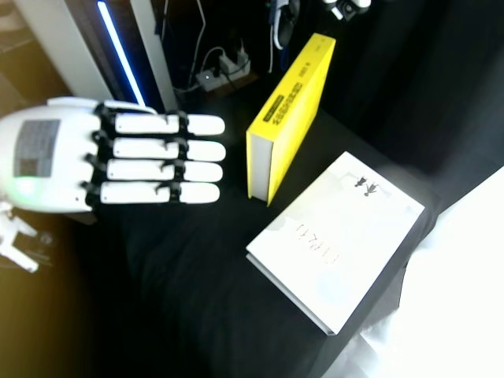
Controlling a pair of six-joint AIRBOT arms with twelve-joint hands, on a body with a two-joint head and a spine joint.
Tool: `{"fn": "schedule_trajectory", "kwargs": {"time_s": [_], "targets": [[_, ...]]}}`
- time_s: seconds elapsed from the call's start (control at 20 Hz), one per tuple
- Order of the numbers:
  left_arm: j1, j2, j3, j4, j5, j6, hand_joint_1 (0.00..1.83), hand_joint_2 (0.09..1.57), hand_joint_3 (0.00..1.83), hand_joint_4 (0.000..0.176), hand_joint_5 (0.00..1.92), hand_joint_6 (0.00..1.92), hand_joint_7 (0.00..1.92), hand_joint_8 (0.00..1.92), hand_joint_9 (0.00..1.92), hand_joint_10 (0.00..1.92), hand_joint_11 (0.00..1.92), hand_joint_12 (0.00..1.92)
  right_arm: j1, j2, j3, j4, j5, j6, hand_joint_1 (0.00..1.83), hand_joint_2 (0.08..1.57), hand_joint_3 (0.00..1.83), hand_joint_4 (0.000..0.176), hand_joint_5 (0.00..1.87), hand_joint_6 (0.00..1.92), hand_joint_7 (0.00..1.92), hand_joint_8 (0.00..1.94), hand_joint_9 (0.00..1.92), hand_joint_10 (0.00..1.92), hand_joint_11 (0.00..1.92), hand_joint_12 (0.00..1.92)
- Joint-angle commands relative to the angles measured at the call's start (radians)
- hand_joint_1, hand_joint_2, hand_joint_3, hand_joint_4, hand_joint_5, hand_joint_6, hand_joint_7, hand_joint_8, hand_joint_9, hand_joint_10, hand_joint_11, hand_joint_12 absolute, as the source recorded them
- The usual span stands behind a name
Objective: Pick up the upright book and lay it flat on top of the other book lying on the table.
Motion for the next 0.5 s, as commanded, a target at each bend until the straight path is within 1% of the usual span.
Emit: {"fn": "schedule_trajectory", "kwargs": {"time_s": [0.0,0.05,0.1,0.15,0.2,0.25,0.3,0.45], "targets": [[-0.005,0.004,0.006,0.005,-0.143,0.003,0.2,1.06,0.01,0.176,0.0,0.0,0.0,0.0,0.0,0.0,0.0,0.0,0.007,0.004,0.002,0.055,0.107,0.005,0.34,1.26,0.07,0.0,0.0,0.0,0.0,0.0,0.0,0.0,0.0,0.0],[-0.006,-0.01,0.01,0.002,-0.146,0.004,0.22,1.06,0.01,0.176,0.0,0.0,0.0,0.0,0.0,0.0,0.0,0.0,0.003,0.004,0.003,0.056,0.107,0.005,0.32,1.26,0.06,0.0,0.0,0.0,0.0,0.0,0.0,0.0,0.0,0.0],[-0.005,-0.011,0.01,-0.003,-0.146,0.004,0.24,1.06,0.01,0.169,0.0,0.0,0.0,0.0,0.0,0.0,0.0,0.0,0.003,0.001,0.003,0.056,0.107,0.005,0.3,1.26,0.05,0.0,0.0,0.0,0.0,0.0,0.0,0.0,0.0,0.0],[0.0,-0.007,0.008,-0.01,-0.141,0.003,0.24,1.06,0.0,0.159,0.0,0.0,0.0,0.0,0.0,0.0,0.0,0.0,0.003,-0.004,0.002,0.056,0.107,0.005,0.24,1.27,0.05,0.0,0.0,0.0,0.0,0.0,0.0,0.0,0.0,0.0],[0.002,-0.008,0.009,-0.012,-0.13,0.003,0.22,1.05,0.0,0.16,0.0,0.0,0.0,0.0,0.0,0.0,0.0,0.0,0.002,-0.006,0.003,0.057,0.107,0.005,0.24,1.27,0.05,0.0,0.0,0.0,0.0,0.0,0.0,0.0,0.0,0.0],[0.001,-0.011,0.011,-0.012,-0.124,0.003,0.21,1.04,0.0,0.173,0.0,0.0,0.0,0.0,0.0,0.0,0.0,0.0,0.001,-0.009,0.005,0.057,0.107,0.005,0.21,1.27,0.05,0.0,0.0,0.0,0.0,0.0,0.0,0.0,0.0,0.0],[0.001,-0.012,0.011,-0.013,-0.125,0.004,0.23,1.03,0.0,0.175,0.0,0.0,0.0,0.0,0.0,0.0,0.0,0.0,0.001,-0.013,0.008,0.057,0.107,0.005,0.2,1.28,0.05,0.0,0.0,0.0,0.0,0.0,0.0,0.0,0.0,0.0],[0.002,-0.011,0.011,-0.026,-0.123,0.003,0.28,1.02,0.0,0.176,0.0,0.0,0.0,0.0,0.0,0.0,0.0,0.0,0.001,-0.014,0.008,0.059,0.106,0.005,0.22,1.26,0.04,0.0,0.0,0.0,0.0,0.0,0.0,0.0,0.0,0.0]]}}
